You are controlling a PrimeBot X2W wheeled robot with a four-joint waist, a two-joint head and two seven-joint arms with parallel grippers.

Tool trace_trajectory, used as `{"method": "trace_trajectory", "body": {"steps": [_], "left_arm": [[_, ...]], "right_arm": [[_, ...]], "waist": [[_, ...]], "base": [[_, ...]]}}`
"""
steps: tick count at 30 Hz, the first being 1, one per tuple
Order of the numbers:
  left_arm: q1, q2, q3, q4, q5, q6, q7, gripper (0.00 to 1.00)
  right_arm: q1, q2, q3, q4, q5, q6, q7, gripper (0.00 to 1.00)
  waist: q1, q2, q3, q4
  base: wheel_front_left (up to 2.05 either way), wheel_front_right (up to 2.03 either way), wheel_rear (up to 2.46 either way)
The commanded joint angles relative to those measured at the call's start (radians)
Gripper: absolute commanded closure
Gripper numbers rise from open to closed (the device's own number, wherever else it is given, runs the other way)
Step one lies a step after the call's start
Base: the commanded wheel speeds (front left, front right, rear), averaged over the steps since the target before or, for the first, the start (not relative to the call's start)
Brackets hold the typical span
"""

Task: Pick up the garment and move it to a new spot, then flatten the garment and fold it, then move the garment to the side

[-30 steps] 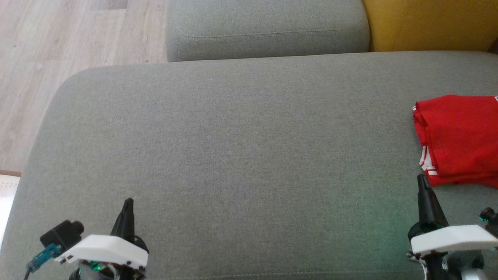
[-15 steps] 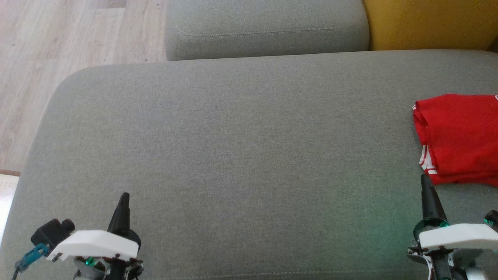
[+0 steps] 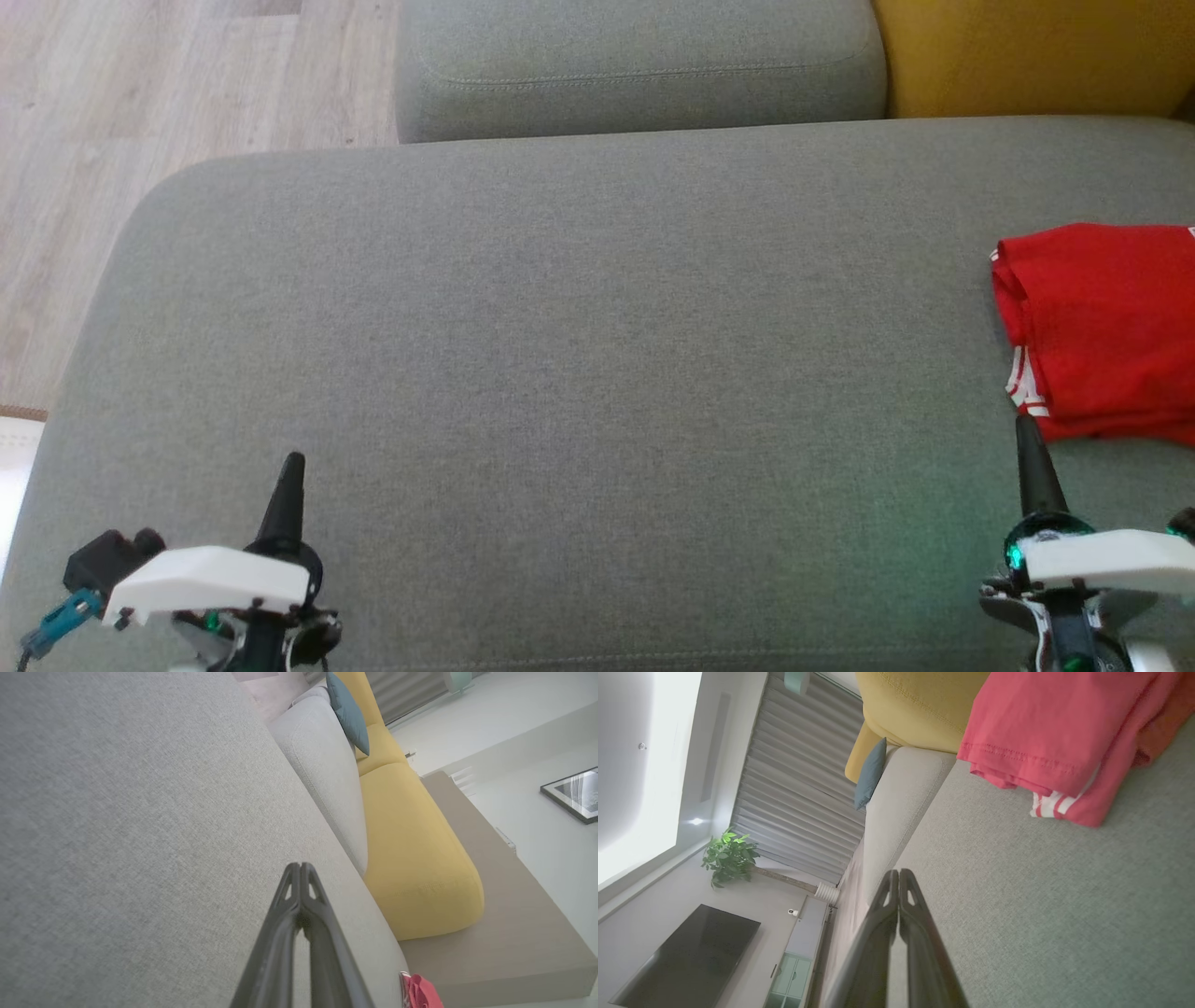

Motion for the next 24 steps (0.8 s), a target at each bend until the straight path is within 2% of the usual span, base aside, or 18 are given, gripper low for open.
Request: {"method": "trace_trajectory", "body": {"steps": [1, 24], "left_arm": [[-0.061, 0.006, 0.040, -0.029, -0.024, -0.008, 0.008, 1.00], [-0.093, -0.018, 0.113, -0.016, -0.274, -0.060, 0.068, 1.00]], "right_arm": [[-0.064, -0.021, 0.010, -0.028, 0.029, 0.004, 0.005, 1.00], [-0.109, -0.022, -0.003, 0.024, 0.295, 0.006, 0.027, 1.00]], "waist": [[0.0000, 0.0000, 0.000, 0.000], [0.0000, 0.0000, 0.006, -0.003]], "base": [[0.00, 0.00, 0.00], [0.00, 0.00, 0.00]]}}
